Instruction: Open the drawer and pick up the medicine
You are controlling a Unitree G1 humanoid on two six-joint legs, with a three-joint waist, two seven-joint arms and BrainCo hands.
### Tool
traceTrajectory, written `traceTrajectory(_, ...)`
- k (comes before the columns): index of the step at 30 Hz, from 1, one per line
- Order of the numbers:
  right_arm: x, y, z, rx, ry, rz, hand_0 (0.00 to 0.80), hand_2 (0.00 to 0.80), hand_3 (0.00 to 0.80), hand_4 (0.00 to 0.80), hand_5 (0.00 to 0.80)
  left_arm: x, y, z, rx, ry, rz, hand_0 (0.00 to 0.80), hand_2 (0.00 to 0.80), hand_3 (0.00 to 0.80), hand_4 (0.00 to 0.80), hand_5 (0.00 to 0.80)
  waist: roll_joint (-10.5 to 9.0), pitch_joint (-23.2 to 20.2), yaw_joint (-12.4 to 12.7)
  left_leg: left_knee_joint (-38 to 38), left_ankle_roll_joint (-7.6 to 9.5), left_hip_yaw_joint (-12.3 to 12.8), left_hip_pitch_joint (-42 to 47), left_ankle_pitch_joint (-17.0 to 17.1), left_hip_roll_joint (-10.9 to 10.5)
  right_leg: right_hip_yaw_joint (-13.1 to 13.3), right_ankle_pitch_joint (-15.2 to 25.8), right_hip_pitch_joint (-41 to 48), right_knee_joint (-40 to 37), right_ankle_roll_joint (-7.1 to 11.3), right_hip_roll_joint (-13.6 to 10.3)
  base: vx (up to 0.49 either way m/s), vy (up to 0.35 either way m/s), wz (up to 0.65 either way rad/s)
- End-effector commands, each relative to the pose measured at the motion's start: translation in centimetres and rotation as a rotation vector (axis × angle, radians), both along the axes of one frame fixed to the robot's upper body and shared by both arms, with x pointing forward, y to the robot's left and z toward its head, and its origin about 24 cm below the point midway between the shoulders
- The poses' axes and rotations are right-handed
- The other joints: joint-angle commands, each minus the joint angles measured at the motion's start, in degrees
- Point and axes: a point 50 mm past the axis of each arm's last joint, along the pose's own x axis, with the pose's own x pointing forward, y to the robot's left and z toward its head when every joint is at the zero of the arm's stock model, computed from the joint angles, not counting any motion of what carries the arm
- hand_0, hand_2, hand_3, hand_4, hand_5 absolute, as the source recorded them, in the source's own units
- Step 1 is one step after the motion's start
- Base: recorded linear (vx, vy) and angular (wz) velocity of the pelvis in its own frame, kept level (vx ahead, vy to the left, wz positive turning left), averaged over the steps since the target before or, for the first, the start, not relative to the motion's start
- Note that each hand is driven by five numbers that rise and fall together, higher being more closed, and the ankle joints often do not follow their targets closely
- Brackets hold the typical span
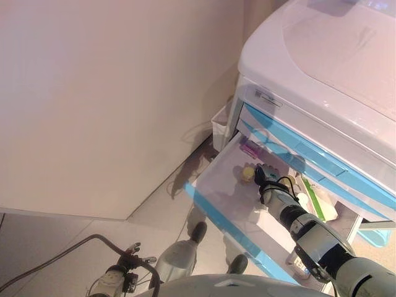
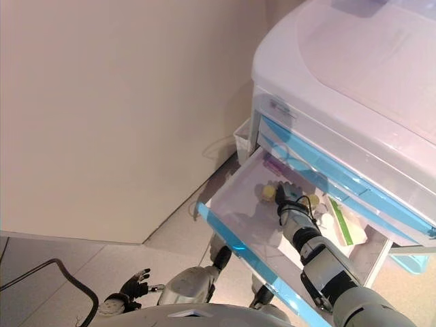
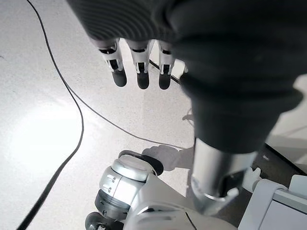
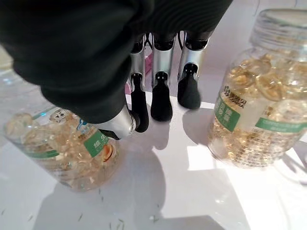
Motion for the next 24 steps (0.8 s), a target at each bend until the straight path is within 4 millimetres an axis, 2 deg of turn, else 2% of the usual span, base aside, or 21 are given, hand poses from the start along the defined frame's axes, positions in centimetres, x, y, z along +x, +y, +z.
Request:
traceTrajectory(1,0.8,0.9,0.8,-0.02,-0.008,0.074,0.0,0.0,0.0,0.0,0.0,-0.1,0.7,0.1,0.037,0.019,-0.046,0.0,0.0,0.0,0.0,0.0,-0.14,-1.4,0.7,-1.5,1.02,1.4,0.6,-2.3,-0.3,2.1,1.0,-3.3,7.6,3.16,-4.1,0.0,0.0,0.0)
traceTrajectory(9,0.5,1.3,0.4,-0.008,0.006,0.078,0.0,0.0,0.0,0.0,0.0,0.5,0.5,0.2,0.038,0.005,-0.066,0.0,0.0,0.0,0.0,0.0,-0.33,-1.3,1.0,-1.5,1.06,1.3,1.0,-2.4,-0.3,1.8,1.2,-2.9,7.6,3.17,-4.0,0.0,0.0,0.0)
traceTrajectory(14,0.6,1.4,0.5,-0.008,0.007,0.084,0.0,0.0,0.0,0.0,0.0,0.1,0.5,0.1,0.041,0.02,-0.063,0.0,0.0,0.0,0.0,0.0,-0.4,-1.5,1.1,-1.5,1.05,1.2,1.0,-2.4,-0.4,1.6,1.2,-2.7,7.5,3.25,-4.1,0.0,0.0,0.0)
traceTrajectory(24,0.9,2.0,1.1,0.044,-0.095,0.069,0.0,0.0,0.0,0.0,0.0,-0.6,0.5,-0.1,0.038,0.034,-0.05,0.0,0.0,0.0,0.0,0.0,0.08,-1.7,1.2,-1.5,1.14,0.9,1.3,-2.4,-0.5,1.5,1.2,-2.7,8.0,3.19,-4.4,0.0,0.0,0.0)
